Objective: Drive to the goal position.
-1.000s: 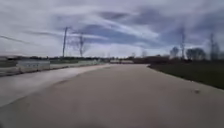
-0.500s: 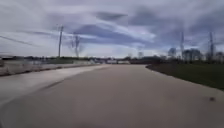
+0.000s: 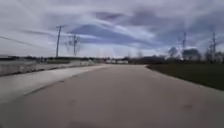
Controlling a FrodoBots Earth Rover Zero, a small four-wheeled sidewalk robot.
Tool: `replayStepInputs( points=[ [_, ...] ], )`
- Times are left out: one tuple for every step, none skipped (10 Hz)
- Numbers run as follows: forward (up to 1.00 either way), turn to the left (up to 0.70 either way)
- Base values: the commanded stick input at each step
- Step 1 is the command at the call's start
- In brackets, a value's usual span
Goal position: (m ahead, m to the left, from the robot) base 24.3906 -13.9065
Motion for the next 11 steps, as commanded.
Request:
replayStepInputs(
  points=[
    [1.00,0.00],
    [1.00,-0.01],
    [1.00,-0.02],
    [1.00,-0.02],
    [1.00,-0.02],
    [1.00,-0.02],
    [1.00,-0.02],
    [1.00,-0.02],
    [1.00,-0.02],
    [1.00,-0.02],
    [1.00,-0.02]
  ],
)
